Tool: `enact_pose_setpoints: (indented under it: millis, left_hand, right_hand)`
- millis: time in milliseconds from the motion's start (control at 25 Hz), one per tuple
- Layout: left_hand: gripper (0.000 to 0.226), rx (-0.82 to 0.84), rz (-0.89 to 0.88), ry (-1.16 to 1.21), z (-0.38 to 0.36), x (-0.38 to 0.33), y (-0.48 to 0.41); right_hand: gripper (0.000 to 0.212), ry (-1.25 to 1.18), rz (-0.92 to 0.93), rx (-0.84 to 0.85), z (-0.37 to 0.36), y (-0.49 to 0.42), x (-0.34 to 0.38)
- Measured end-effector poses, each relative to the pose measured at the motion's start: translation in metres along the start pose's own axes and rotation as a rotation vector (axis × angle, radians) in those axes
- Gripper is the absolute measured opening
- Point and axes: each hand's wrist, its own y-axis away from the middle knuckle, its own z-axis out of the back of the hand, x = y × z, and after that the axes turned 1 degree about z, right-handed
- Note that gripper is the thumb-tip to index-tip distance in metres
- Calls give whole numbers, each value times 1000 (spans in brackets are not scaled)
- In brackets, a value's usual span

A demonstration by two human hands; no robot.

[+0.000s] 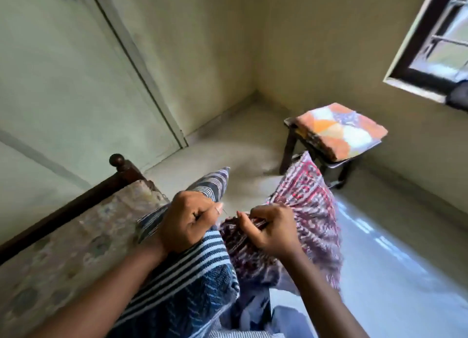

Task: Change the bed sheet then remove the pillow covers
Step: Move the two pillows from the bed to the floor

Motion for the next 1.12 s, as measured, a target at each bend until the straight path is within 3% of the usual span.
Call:
enact_pose_setpoints:
  millis: [160,320,520,640,880,1120]
  left_hand:
    - [33,116,-102,198,-27,-21,-86]
    - [46,296,-155,354,-97,-50,-179]
    - [46,511,-454,359,-220,-142,-230]
    - [41,522,-542,373,-278,-191,-234]
    - [46,575,-440,410,-389,-302,-224]
    - [48,678,-448,381,-502,-405,-226]
  right_hand:
    - [54,88,-266,-260,102,24,-20]
    - [43,241,-417,-440,174,53,-25]
    - [45,516,-551,-666,271,120,-47]
    - [48,530,-603,-699,319,172,-69]
    - [50,528,-624,-719,429,267,-110]
    - [50,724,-640,-545,545,341,-165]
